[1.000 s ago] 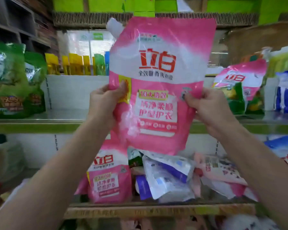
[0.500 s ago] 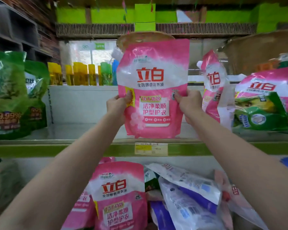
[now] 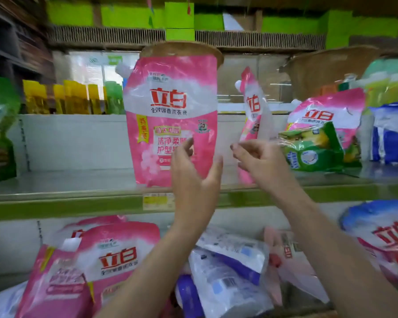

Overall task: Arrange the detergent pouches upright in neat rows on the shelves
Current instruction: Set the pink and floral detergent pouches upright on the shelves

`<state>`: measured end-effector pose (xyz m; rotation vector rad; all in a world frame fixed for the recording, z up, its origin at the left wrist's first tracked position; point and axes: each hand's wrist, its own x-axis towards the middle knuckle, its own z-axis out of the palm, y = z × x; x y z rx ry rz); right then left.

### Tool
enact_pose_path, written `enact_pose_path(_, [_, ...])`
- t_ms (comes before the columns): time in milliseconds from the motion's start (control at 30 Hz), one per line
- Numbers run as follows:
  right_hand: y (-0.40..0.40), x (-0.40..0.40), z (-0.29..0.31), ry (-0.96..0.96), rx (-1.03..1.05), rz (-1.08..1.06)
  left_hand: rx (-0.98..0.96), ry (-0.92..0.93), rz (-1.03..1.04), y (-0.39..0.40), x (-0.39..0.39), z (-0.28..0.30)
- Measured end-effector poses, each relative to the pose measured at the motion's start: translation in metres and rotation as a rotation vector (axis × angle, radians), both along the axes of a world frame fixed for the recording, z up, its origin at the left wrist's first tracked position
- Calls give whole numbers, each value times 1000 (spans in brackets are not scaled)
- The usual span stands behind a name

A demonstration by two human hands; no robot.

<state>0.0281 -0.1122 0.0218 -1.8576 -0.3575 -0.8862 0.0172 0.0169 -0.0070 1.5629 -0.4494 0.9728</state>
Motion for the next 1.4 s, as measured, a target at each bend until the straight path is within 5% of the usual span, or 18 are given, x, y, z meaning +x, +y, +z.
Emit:
enact_pose_path(200, [-107, -20, 3, -20, 115, -94, -22, 111, -348, -96, -19, 1])
enact_pose_path(367, [-197, -6, 7, 17, 10, -388, -222, 552, -618, -166, -3, 15])
enact_pose_path(467, [-227, 11, 15, 200, -75, -552, -442, 743, -727, -183, 7, 28])
enact_pose_path(600, [-221, 34, 17, 520, 119, -215, -570, 804, -761, -193, 14, 32])
enact_pose_path(800, [-212, 33, 26, 524, 348, -7, -598, 934, -890, -206, 25, 46])
enact_pose_path(1000, [-203, 14, 52, 399, 47, -203, -772, 1044, -1125, -221, 36, 44])
enact_pose_path(1167, [-206, -14, 22, 175, -87, -281, -744, 969, -956, -230, 32, 36])
enact_pose_path(1333, [-251, -40, -5, 326, 331, 325, -537, 859, -928, -228, 20, 11])
enact_pose_path(1400, [-273, -40, -1, 366, 458, 331, -481, 812, -890, -225, 18, 4])
